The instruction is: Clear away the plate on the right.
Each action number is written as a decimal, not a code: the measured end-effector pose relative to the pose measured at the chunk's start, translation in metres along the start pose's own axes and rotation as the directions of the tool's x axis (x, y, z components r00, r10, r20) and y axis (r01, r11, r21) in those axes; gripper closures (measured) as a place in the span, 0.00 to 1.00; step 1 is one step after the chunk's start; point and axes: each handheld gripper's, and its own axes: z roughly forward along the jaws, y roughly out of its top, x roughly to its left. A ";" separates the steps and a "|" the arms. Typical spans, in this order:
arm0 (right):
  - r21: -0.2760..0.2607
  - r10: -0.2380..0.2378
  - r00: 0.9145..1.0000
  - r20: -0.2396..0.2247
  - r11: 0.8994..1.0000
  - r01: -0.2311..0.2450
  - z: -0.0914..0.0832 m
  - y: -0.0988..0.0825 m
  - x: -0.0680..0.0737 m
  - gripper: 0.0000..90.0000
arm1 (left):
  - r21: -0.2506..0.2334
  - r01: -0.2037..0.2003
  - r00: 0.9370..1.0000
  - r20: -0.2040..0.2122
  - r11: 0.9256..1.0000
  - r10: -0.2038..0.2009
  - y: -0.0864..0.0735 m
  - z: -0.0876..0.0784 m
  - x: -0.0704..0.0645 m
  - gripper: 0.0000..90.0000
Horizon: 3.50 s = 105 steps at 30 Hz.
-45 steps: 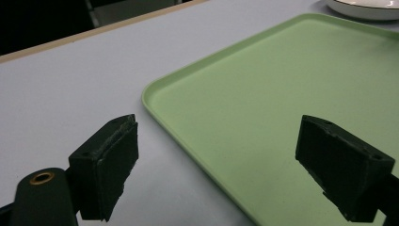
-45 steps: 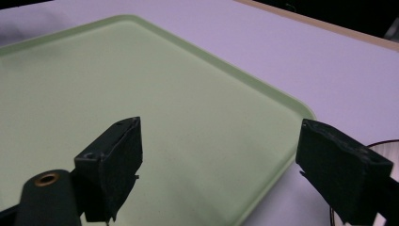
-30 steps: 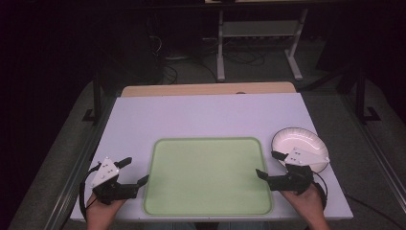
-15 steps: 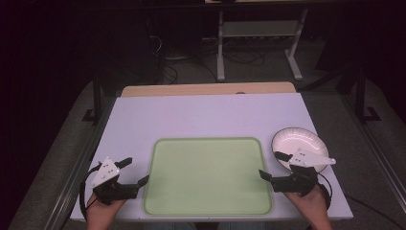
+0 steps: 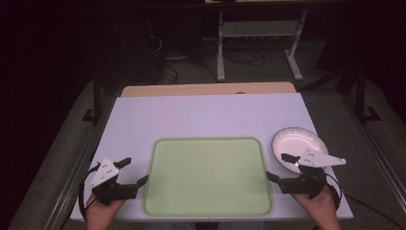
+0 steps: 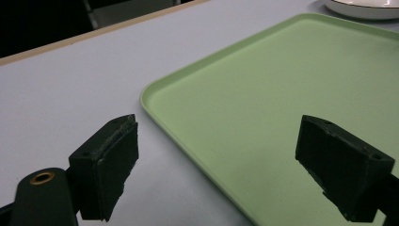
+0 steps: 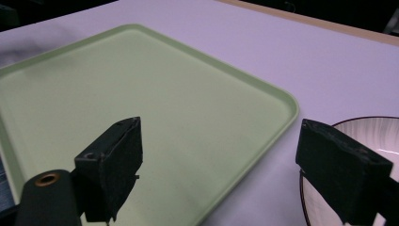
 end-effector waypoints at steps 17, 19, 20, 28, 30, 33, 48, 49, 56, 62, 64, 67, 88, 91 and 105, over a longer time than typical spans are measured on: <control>0.081 0.013 1.000 -0.012 0.997 -0.012 -0.027 -0.006 -0.011 0.16 | 0.000 0.004 1.000 -0.007 1.000 -0.004 0.000 -0.002 0.001 0.15; 0.086 0.016 1.000 -0.007 0.996 -0.015 -0.031 -0.006 -0.013 0.16 | 0.001 0.004 1.000 -0.008 1.000 -0.004 0.000 -0.002 0.001 0.15; 0.089 0.017 1.000 -0.007 0.996 -0.017 -0.033 -0.007 -0.014 0.16 | 0.001 0.003 1.000 -0.007 1.000 -0.003 0.000 -0.002 0.001 0.15; 0.099 0.040 0.999 0.012 0.994 -0.041 -0.051 -0.010 -0.024 0.17 | 0.000 0.002 1.000 -0.010 1.000 -0.002 0.000 -0.003 0.001 0.15; 0.098 0.047 0.999 0.014 0.994 -0.048 -0.054 -0.011 -0.027 0.17 | 0.000 0.002 1.000 -0.010 1.000 -0.002 0.000 -0.003 0.001 0.15; 0.100 0.053 0.998 0.021 0.994 -0.054 -0.058 -0.012 -0.029 0.17 | 0.001 0.003 1.000 -0.011 1.000 -0.003 0.000 -0.003 0.001 0.15; 0.112 0.128 0.984 0.123 0.984 -0.142 -0.086 -0.020 -0.068 0.18 | 0.000 0.006 1.000 -0.018 1.000 -0.006 0.000 -0.003 0.002 0.15; 0.112 0.128 0.984 0.123 0.984 -0.142 -0.086 -0.020 -0.068 0.18 | 0.000 0.006 1.000 -0.018 1.000 -0.006 0.000 -0.003 0.002 0.15; 0.115 0.177 0.967 0.181 0.973 -0.200 -0.093 -0.027 -0.093 0.23 | 0.002 0.008 1.000 -0.017 1.000 -0.008 0.000 -0.003 0.003 0.15; 0.135 0.212 0.952 0.223 0.960 -0.245 -0.089 -0.030 -0.113 0.25 | 0.001 0.010 1.000 -0.017 1.000 -0.009 0.000 -0.003 0.003 0.15; 0.135 0.231 0.945 0.231 0.955 -0.266 -0.088 -0.031 -0.120 0.25 | 0.001 0.013 1.000 -0.017 1.000 -0.013 0.000 -0.003 0.003 0.15; 0.137 0.243 0.940 0.240 0.950 -0.281 -0.086 -0.031 -0.127 0.26 | 0.001 0.014 1.000 -0.016 1.000 -0.014 -0.001 -0.002 0.003 0.15; 0.225 0.399 0.866 0.300 0.853 -0.471 -0.042 -0.037 -0.184 0.59 | 0.006 0.019 1.000 -0.014 1.000 -0.019 -0.001 -0.001 0.004 0.15; 0.218 0.440 0.849 0.294 0.834 -0.507 -0.040 -0.037 -0.187 0.65 | 0.008 0.017 1.000 -0.013 1.000 -0.017 -0.001 -0.001 0.004 0.15; 0.210 0.551 0.795 0.255 0.770 -0.602 -0.026 -0.045 -0.193 0.81 | 0.008 0.018 1.000 -0.013 1.000 -0.018 -0.001 -0.001 0.004 0.15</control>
